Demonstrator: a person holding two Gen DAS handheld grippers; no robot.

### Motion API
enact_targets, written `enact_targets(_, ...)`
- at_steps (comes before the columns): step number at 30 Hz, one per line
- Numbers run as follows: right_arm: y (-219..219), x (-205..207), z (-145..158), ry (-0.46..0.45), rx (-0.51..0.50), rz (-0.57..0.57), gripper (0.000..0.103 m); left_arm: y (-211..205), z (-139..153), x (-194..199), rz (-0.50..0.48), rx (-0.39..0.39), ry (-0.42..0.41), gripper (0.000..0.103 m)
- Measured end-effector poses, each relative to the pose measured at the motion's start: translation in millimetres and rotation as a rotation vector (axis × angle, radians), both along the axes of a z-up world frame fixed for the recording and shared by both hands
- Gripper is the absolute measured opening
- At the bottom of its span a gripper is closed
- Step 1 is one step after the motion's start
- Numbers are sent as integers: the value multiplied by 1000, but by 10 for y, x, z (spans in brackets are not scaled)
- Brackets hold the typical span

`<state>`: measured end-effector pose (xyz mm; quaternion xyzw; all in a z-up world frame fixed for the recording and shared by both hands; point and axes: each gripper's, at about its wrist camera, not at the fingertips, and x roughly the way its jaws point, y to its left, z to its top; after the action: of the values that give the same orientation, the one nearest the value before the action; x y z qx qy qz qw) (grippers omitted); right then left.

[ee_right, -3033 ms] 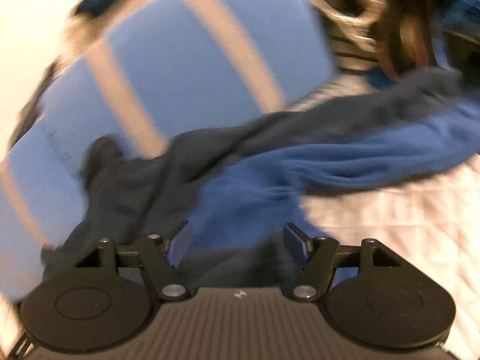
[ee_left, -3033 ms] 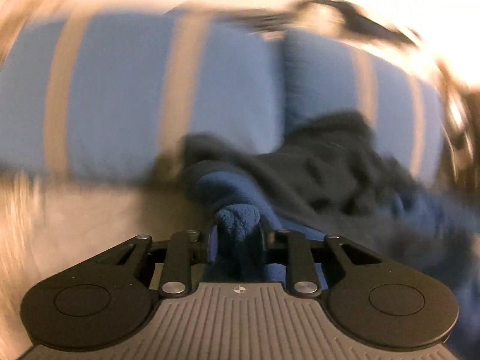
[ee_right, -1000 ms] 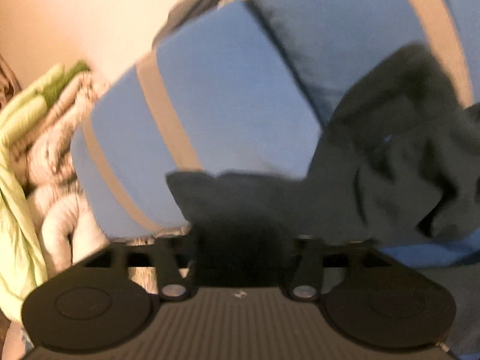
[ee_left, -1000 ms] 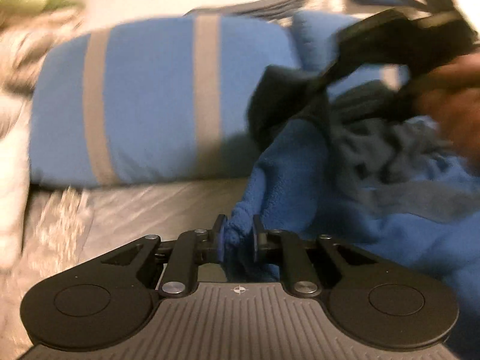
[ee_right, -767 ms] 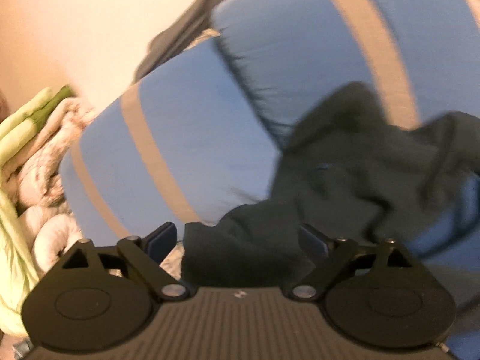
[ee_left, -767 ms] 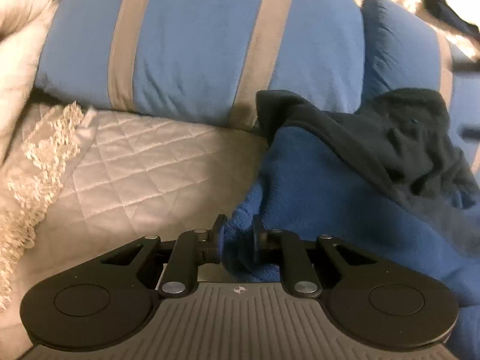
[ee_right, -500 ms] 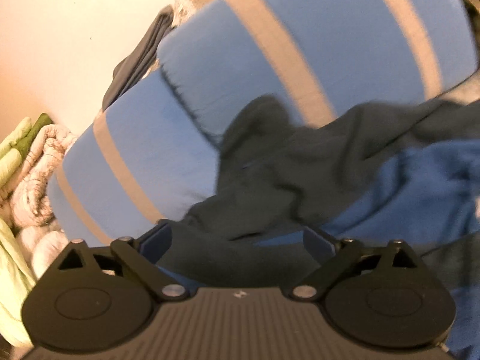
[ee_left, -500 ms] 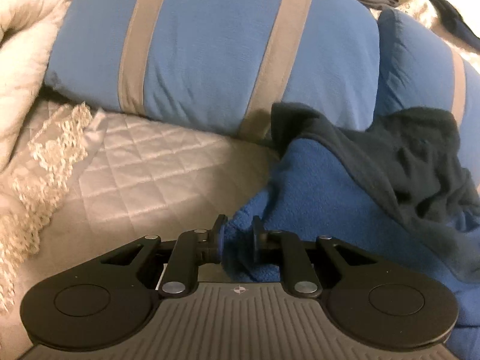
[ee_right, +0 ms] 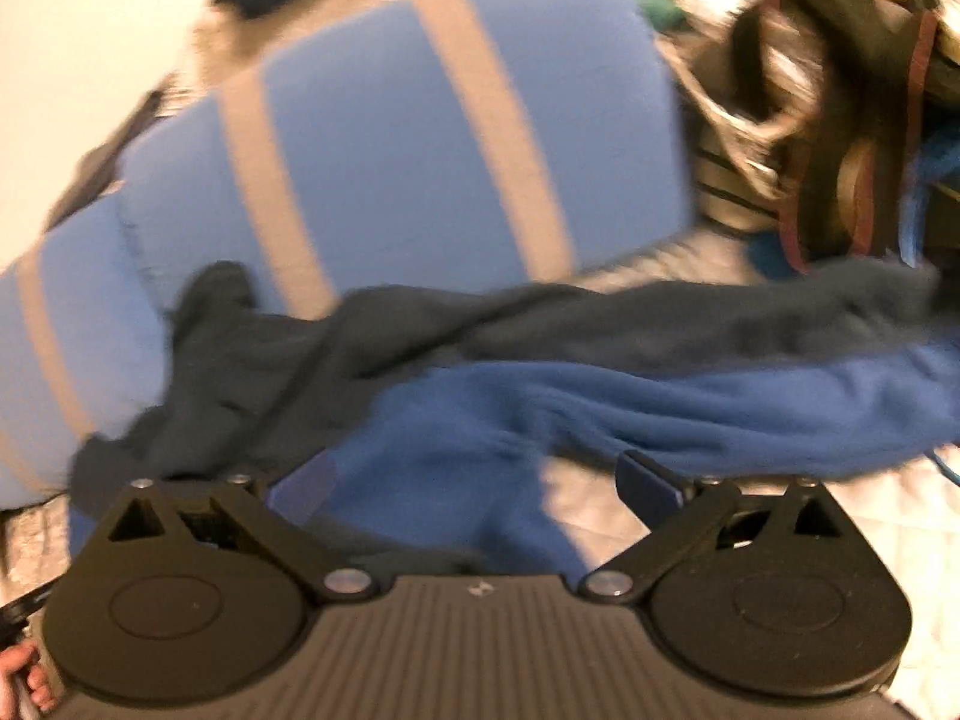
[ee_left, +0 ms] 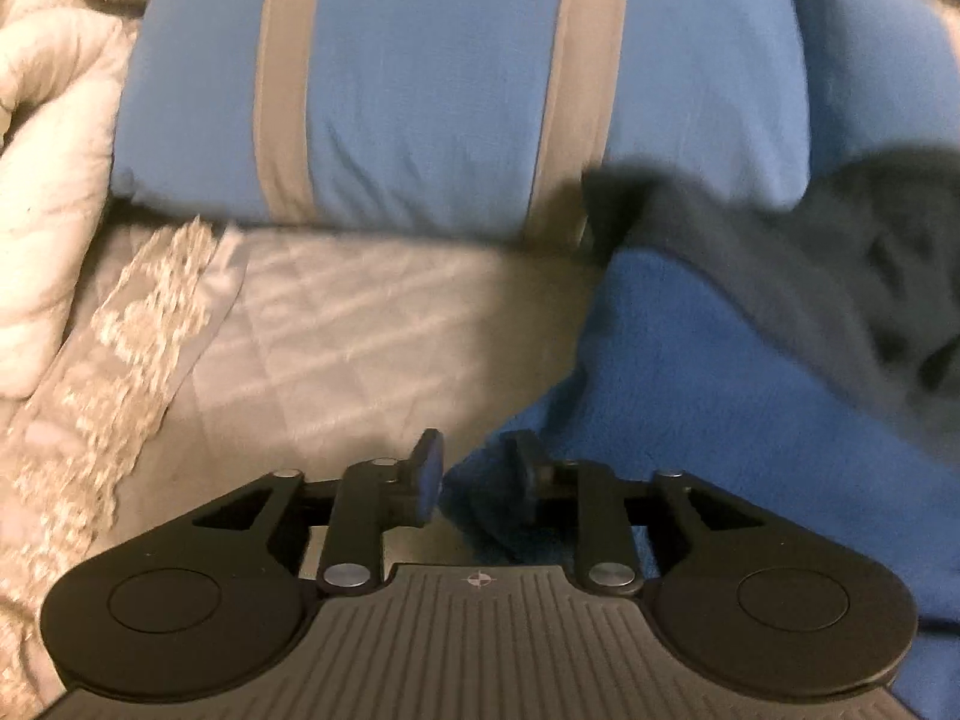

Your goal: Fold clothes

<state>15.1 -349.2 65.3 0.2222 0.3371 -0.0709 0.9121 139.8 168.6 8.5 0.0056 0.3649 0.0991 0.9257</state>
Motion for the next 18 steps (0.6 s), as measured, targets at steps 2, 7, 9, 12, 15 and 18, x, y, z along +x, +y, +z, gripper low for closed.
enact_targets(2,-209,-47,-85,26,45,-44,103,-9,114,-99,57,35,-32,54)
enact_targets(7,-494,-165,-225,65,116,-136,103,-169,485,-398,131,108,-165,71)
enact_targets(9,-543,-217,-269,59,116,-161,103,-252,583,-467,99,55,-196,72)
enact_targets(12,-626,-247,-327,41,101,-198,103,-410,657,-524,25,-15,-222,73)
enact_targets(15,-770,-252,-412,26,129,-261,103,-540,650,-540,-57,-51,-233,74)
enact_targets(18,-957,-252,-531,7,204,-334,101,-609,590,-527,-139,-78,-217,74)
